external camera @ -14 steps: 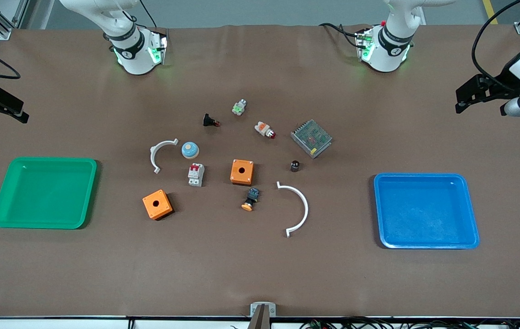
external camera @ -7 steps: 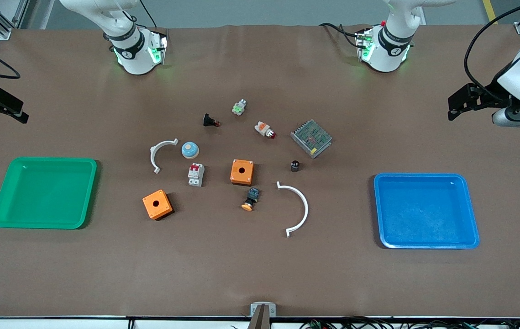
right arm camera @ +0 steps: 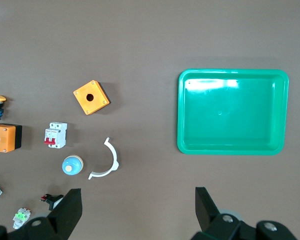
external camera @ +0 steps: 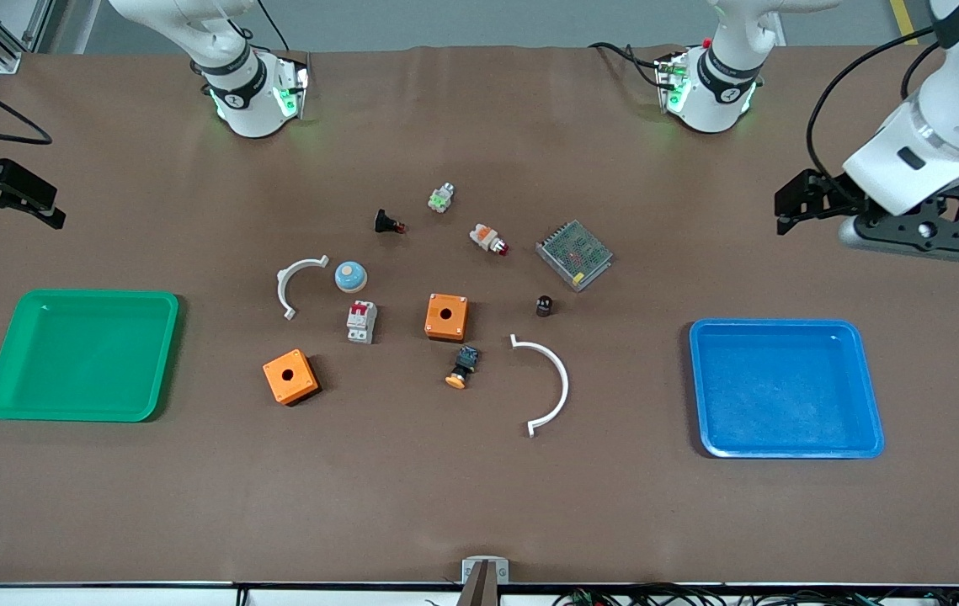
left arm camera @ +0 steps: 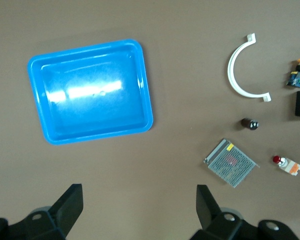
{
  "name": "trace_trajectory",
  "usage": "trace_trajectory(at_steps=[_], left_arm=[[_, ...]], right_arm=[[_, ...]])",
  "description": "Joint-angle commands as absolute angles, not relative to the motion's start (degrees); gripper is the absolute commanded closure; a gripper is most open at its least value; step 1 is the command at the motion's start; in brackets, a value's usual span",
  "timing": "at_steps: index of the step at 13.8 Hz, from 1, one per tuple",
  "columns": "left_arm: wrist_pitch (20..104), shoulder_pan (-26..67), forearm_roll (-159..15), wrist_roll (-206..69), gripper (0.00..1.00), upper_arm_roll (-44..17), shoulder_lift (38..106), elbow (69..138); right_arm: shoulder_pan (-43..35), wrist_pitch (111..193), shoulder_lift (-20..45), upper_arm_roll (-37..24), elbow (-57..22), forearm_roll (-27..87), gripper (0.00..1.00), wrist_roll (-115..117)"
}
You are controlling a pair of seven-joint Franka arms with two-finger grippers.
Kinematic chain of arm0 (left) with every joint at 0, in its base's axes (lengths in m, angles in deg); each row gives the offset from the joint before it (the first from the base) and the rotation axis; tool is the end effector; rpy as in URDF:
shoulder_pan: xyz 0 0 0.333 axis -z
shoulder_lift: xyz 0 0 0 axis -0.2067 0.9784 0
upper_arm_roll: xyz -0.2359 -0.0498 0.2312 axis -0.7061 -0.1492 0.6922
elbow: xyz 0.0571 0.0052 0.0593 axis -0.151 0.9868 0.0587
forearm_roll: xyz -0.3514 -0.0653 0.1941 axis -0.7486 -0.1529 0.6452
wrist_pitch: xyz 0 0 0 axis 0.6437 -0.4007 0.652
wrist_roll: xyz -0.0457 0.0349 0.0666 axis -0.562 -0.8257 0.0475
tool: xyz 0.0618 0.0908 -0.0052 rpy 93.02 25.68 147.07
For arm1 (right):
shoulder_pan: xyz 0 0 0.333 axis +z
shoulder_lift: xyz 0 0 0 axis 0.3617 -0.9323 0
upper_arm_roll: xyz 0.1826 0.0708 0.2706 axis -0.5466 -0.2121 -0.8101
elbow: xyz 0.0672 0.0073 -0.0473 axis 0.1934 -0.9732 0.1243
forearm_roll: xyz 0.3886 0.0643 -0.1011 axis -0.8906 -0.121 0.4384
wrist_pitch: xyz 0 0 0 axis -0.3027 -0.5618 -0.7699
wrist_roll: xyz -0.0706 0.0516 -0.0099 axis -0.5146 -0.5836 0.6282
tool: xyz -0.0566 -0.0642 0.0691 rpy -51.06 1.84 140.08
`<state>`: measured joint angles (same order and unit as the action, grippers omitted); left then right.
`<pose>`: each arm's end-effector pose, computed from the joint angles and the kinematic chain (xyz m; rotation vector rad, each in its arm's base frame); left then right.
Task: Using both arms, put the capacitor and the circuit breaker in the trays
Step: 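Reach the left gripper to the capacitor while the right gripper reaches the breaker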
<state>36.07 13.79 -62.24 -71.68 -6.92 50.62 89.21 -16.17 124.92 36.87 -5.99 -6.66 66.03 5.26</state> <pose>0.5804 -0.1321 0.6343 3.1246 -0.2766 0.0232 0.5609 -0.0109 0.6669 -3.1249 0.0135 -0.0502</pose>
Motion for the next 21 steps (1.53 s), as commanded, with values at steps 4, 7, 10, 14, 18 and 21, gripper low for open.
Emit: trace_trajectory(at_steps=[4, 7, 10, 14, 18, 21], left_arm=[[44.0, 20.4, -62.0, -59.3, 0.0, -8.1, 57.2, 90.5], [50.0, 24.1, -62.0, -54.3, 0.0, -8.2, 61.1, 92.7], [55.7, 27.9, -62.0, -45.0, 0.0, -8.3, 65.1, 94.9], [70.7, 33.5, -60.2, -33.9, 0.0, -8.2, 68.0, 106.3], [79.4, 34.4, -60.2, -33.0, 0.1, -8.2, 72.6, 111.1], [79.9, 35.1, -60.3, -32.7, 0.18, -8.3, 75.5, 110.9]], right_arm=[[-14.0, 125.6, 35.5, -5.9, -5.3, 66.3, 0.0, 5.6], [-12.5, 125.7, 34.9, -5.9, -5.3, 66.2, 0.0, 5.8], [-10.0, 126.6, 32.6, -5.9, -5.3, 66.2, 0.0, 5.8], [-5.6, 127.8, 30.3, -5.9, -5.4, 66.5, 0.0, 14.5], [1.2, 128.1, 26.8, -5.9, -6.4, 66.4, 0.0, 21.8], [5.9, 130.1, 23.3, -5.9, -6.5, 66.1, 0.0, 22.1]])
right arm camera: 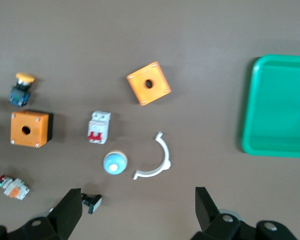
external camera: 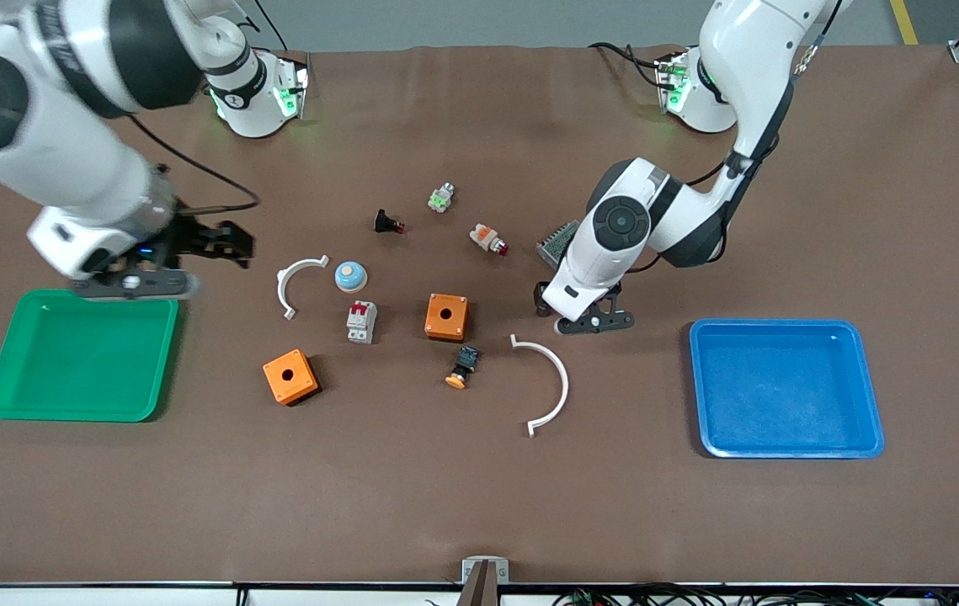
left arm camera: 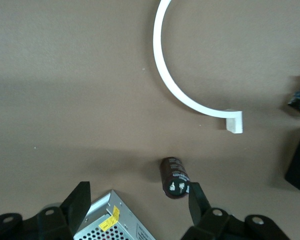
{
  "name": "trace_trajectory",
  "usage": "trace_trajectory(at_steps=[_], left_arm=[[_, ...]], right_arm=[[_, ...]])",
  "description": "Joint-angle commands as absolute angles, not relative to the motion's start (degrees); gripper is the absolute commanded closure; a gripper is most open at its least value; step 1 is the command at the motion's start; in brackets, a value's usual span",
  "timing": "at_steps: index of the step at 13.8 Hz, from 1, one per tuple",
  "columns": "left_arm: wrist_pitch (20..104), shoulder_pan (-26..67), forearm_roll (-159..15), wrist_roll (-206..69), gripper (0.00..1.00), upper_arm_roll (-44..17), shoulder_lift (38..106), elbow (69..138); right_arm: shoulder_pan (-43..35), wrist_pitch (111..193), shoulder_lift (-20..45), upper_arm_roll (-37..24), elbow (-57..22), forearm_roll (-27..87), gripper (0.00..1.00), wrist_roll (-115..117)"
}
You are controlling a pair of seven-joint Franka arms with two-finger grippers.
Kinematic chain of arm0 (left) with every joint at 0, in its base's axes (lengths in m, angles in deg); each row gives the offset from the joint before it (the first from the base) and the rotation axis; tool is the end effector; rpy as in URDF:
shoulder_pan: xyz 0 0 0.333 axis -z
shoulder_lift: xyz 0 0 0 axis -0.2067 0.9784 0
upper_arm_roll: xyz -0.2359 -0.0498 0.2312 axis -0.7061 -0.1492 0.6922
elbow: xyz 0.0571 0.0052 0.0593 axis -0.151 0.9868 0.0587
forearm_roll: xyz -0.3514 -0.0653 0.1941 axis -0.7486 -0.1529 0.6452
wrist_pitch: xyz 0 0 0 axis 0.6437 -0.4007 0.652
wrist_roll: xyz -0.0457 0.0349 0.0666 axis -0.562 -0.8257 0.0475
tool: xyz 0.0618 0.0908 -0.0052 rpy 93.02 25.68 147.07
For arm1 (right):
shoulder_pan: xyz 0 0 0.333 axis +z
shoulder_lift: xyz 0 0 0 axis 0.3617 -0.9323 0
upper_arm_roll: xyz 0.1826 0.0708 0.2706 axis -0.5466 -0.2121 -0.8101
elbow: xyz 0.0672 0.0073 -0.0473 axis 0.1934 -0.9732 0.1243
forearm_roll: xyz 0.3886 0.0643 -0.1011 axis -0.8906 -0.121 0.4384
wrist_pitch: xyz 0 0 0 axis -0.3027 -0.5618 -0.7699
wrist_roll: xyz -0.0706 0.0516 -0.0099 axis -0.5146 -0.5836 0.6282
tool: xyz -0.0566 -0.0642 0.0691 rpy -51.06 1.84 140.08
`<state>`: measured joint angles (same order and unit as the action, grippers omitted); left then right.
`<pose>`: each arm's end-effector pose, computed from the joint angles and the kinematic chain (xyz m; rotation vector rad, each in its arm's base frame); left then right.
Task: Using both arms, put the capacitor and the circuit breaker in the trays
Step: 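Reach the left gripper to the capacitor while the right gripper reaches the breaker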
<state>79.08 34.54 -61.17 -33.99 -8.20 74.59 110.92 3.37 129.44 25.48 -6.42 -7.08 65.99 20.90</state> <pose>0.5380 -0.3717 0.2548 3.0827 0.1528 -0.1041 0.5891 0.2071 0.5524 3.1068 0.1019 -0.1392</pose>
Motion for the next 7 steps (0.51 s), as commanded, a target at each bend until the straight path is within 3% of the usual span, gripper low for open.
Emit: trace_trajectory(at_steps=[1, 7], left_arm=[[80.4, 35.5, -60.3, -32.7, 0.2, -8.3, 76.1, 110.7], [84.7, 38.1, -60.3, -30.4, 0.27, -8.1, 80.4, 108.5]], right_arm=[[6.8, 130.6, 21.8, -5.9, -6.7, 65.3, 0.0, 22.2], [10.2, 139.9, 18.1, -5.9, -15.0, 58.9, 0.0, 26.4]])
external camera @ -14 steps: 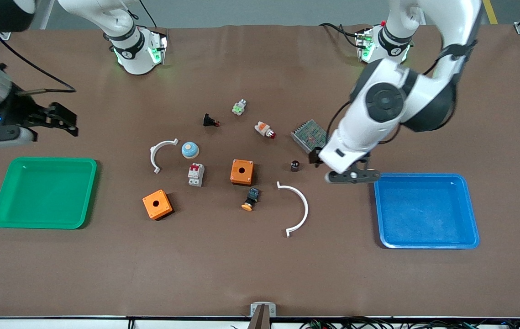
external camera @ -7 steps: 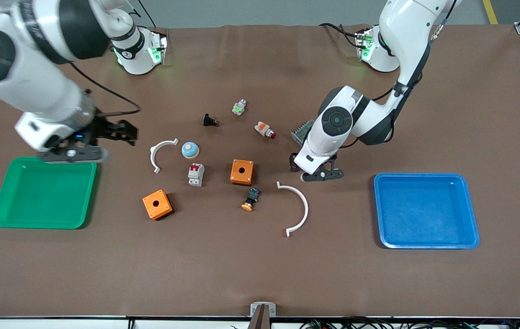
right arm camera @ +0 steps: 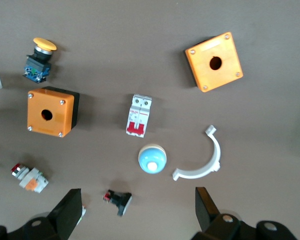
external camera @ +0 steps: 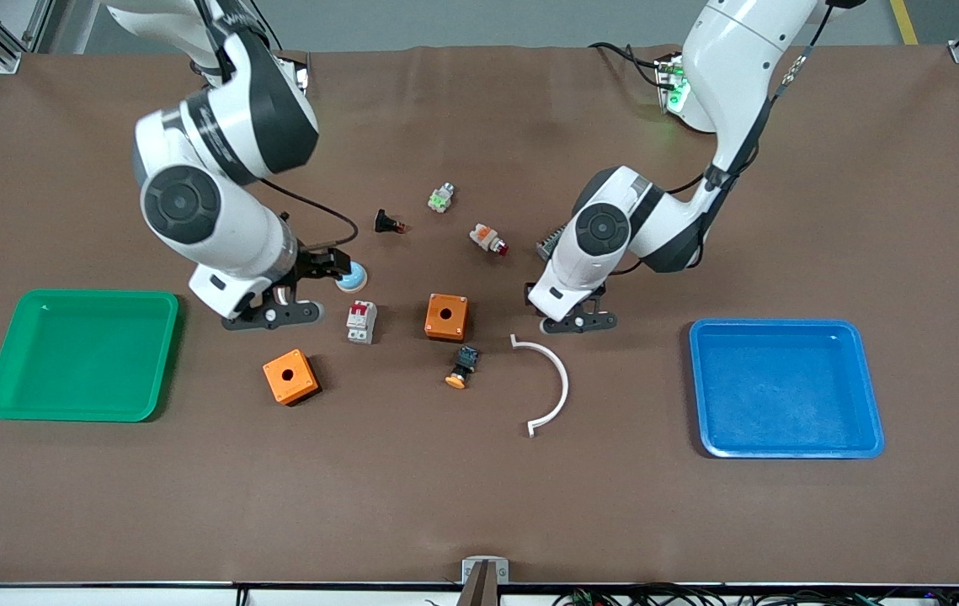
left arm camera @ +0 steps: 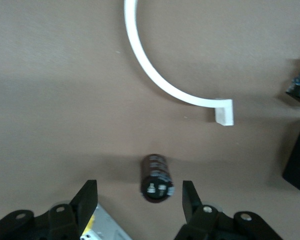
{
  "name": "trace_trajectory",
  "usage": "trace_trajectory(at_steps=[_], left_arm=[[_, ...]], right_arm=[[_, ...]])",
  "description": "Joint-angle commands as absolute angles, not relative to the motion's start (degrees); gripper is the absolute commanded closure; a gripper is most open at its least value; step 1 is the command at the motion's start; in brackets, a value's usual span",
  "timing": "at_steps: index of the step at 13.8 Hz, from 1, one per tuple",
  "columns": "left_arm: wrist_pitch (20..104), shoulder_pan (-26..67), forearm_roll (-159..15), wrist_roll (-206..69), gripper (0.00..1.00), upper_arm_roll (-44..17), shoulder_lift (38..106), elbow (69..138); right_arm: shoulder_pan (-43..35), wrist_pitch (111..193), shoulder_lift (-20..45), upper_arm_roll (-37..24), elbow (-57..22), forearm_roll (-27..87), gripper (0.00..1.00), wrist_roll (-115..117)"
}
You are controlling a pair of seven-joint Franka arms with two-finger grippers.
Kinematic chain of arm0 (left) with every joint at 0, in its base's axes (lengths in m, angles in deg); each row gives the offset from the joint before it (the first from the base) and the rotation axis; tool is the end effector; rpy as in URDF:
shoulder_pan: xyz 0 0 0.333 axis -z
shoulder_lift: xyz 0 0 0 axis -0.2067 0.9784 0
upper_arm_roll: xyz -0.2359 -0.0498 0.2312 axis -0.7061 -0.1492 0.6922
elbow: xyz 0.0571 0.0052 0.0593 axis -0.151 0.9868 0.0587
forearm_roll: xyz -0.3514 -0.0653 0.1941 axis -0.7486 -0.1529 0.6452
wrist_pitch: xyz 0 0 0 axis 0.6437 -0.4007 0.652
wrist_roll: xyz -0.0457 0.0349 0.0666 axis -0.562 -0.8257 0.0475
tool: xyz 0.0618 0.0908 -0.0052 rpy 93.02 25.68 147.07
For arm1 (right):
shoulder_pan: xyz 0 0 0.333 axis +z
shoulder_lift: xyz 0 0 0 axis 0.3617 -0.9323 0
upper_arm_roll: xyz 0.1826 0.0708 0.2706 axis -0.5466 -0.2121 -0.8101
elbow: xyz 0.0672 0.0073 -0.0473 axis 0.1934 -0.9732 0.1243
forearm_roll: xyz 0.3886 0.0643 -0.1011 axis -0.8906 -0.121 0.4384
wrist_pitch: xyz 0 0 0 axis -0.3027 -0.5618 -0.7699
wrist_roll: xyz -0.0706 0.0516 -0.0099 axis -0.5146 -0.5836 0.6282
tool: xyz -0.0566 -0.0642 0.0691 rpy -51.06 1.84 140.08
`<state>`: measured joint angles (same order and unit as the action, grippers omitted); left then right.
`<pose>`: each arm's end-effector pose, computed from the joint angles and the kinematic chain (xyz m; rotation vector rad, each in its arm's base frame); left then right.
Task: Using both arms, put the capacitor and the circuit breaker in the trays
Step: 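Reach the left gripper to the capacitor while the right gripper reaches the breaker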
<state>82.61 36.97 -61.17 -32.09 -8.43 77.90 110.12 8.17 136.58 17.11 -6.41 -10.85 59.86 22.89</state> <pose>0.5254 -0.4001 0.2292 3.0626 0.1418 -0.0978 0.5923 0.2780 0.4370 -3.1057 -0.1322 0.3100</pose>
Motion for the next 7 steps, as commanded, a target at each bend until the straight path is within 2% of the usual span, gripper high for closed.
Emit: trace_trajectory(at_steps=[1, 7], left_arm=[[85.5, 38.2, -60.3, -30.4, 0.3, -8.1, 81.0, 108.5], [85.4, 39.2, -60.0, -30.3, 0.42, -7.7, 81.4, 108.8]], right_arm=[[10.7, 142.1, 18.1, -5.9, -17.1, 58.9, 0.0, 27.8], [13.8, 159.5, 17.0, -5.9, -29.3, 58.9, 0.0, 28.1]])
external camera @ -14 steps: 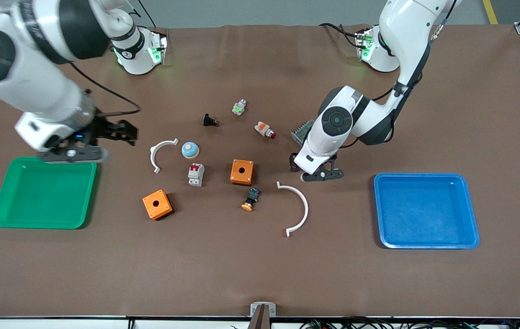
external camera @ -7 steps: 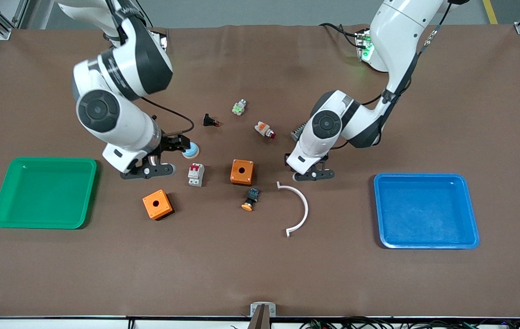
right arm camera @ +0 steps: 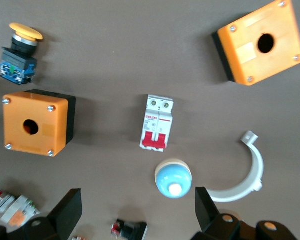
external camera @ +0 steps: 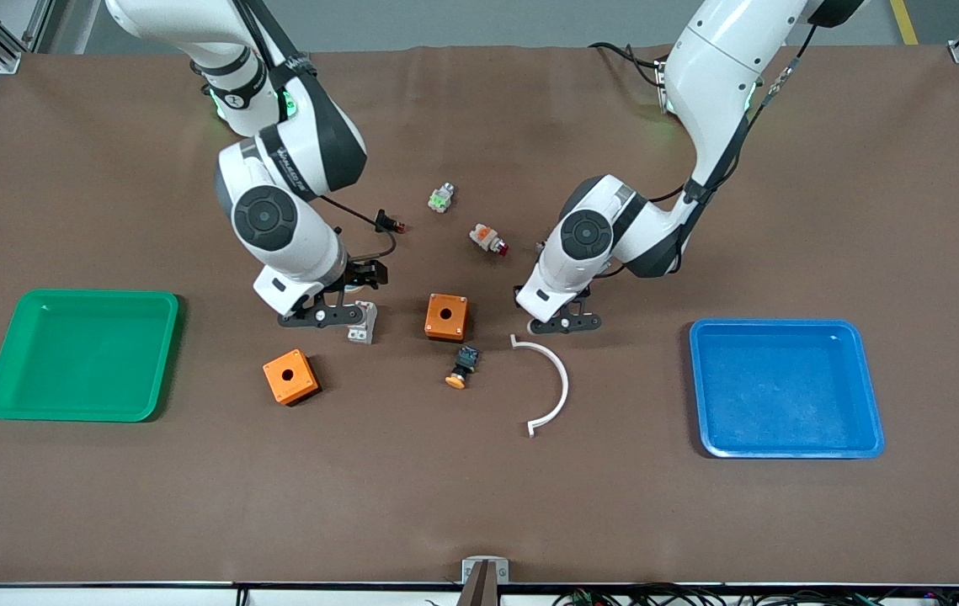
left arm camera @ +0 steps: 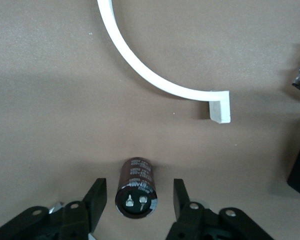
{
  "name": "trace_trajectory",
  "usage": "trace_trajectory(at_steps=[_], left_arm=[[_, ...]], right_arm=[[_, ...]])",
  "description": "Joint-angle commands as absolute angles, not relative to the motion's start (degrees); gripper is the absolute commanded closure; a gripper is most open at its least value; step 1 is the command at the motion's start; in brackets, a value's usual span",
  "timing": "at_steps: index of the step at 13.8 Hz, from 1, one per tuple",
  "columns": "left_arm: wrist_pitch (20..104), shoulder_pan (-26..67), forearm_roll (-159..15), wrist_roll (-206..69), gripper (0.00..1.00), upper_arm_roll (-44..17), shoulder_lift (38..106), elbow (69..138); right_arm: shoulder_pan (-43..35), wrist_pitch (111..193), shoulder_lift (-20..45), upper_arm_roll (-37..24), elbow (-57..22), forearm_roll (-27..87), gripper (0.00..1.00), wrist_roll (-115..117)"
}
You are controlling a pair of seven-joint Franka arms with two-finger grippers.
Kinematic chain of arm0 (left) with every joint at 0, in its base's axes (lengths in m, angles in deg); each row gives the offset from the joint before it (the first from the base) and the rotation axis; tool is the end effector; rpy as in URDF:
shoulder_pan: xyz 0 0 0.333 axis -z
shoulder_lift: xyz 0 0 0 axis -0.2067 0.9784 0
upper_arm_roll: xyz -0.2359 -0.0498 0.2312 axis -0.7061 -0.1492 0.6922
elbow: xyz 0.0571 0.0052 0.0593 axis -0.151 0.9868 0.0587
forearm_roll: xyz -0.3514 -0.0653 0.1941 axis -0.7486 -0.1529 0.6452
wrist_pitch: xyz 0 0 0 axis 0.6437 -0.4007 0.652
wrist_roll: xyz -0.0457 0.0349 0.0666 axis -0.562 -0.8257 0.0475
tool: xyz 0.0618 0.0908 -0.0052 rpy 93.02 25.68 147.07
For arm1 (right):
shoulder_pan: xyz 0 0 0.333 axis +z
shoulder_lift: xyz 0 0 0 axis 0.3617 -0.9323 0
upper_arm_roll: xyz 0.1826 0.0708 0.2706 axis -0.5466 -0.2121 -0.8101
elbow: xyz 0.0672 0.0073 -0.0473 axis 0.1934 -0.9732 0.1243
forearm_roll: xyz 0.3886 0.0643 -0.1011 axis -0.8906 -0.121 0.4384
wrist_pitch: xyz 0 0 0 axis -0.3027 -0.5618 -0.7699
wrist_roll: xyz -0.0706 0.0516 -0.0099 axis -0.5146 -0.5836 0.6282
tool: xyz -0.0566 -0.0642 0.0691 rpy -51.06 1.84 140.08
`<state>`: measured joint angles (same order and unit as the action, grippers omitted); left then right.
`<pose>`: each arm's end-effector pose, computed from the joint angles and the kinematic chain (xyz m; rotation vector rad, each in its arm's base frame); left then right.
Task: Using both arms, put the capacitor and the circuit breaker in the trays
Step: 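Close the left gripper on the capacitor while the right gripper grasps the breaker, then carry the capacitor with the left gripper over the blue tray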
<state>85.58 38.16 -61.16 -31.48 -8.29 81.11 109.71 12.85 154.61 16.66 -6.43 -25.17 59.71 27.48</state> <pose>0.5190 -0.4112 0.2002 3.0530 0.1380 -0.1050 0.5536 0.3095 0.3391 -3.1181 -0.0853 0.2222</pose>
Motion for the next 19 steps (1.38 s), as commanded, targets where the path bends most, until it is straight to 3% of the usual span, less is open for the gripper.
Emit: trace_trajectory(at_steps=[1, 5, 6, 8, 9, 19], left_arm=[[85.4, 39.3, -60.1, -29.7, 0.46, -7.7, 81.5, 108.7], [85.4, 38.9, -60.0, -29.5, 0.61, -7.6, 81.6, 108.8], [85.3, 38.7, -60.0, -29.5, 0.68, -7.6, 81.5, 109.2], [85.1, 38.7, -60.1, -26.4, 0.94, -7.6, 81.0, 109.2], [85.1, 38.6, -60.1, -24.5, 1.0, -7.6, 80.6, 109.2], [78.4, 29.9, -57.6, -25.2, 1.0, -7.2, 67.7, 108.2]], right_arm=[[14.0, 161.2, 16.3, -5.9, -30.1, 58.9, 0.0, 28.1], [13.3, 163.2, 13.5, -5.8, -30.2, 58.9, 0.0, 28.1], [13.3, 163.8, 13.3, -5.8, -30.1, 58.9, 0.0, 28.4], [12.9, 165.5, 12.3, -5.7, -30.1, 58.9, 0.0, 28.9], [12.4, 166.4, 11.6, -5.7, -30.1, 58.9, 0.0, 28.9], [11.9, 169.7, 6.8, -5.8, -28.7, 58.7, 0.01, 31.3]])
